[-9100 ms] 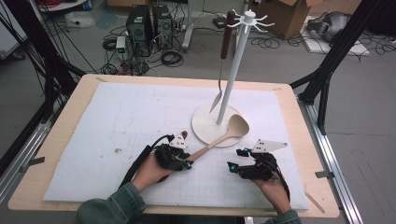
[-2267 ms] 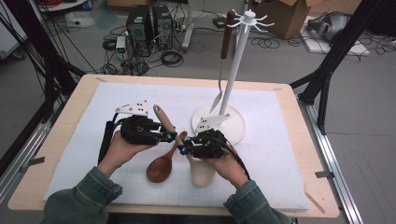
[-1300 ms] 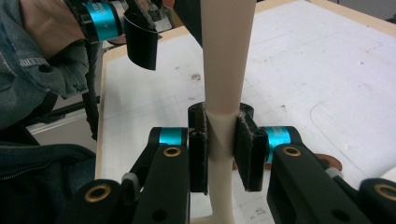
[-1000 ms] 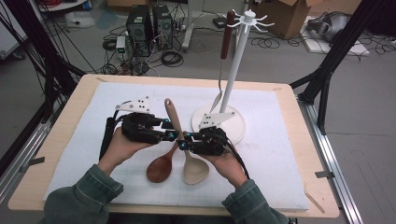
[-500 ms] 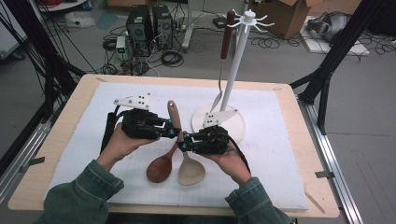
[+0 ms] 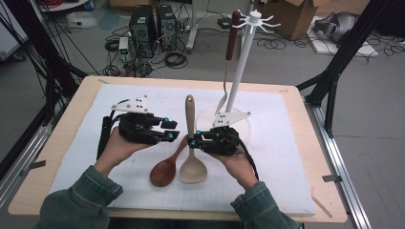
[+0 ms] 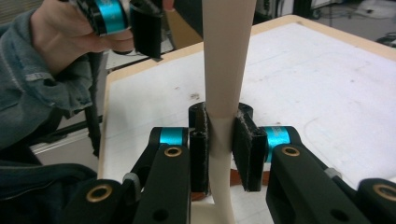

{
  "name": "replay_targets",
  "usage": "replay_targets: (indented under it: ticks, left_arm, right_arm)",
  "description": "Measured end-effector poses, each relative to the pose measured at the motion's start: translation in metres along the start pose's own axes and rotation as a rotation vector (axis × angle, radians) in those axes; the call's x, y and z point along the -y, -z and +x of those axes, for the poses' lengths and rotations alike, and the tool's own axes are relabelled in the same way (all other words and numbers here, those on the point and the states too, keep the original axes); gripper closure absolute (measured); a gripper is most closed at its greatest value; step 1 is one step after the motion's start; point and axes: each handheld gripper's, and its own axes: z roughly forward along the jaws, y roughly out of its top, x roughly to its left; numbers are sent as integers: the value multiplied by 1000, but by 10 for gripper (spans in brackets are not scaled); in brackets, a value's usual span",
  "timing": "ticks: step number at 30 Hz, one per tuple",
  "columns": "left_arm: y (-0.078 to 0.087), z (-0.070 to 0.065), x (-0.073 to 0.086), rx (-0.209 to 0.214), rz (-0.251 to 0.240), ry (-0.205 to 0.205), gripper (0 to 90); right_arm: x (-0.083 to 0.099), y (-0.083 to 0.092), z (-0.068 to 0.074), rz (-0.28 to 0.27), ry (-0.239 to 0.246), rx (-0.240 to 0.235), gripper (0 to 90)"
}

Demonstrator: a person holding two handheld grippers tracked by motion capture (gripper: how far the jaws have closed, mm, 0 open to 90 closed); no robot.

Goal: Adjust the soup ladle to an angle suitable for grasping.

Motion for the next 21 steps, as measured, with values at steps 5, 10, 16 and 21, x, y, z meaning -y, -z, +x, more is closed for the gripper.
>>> replay_targets:
  ticks: [5,10,16,21]
  left_arm:
    - [7,2,6,-38,9,1,551]
    - [17,3,14,-78,9,7,517]
    - [27,6,26,-123,11,21,474]
    - [34,7,32,-152,6,29,439]
  right_arm:
    - [0,3,-1,-8,-8,24,780]
    - [0,6,-3,-17,-12,46,780]
    - [-1,11,-5,-22,-11,63,780]
    - [0,14,-7,-20,-16,76,780]
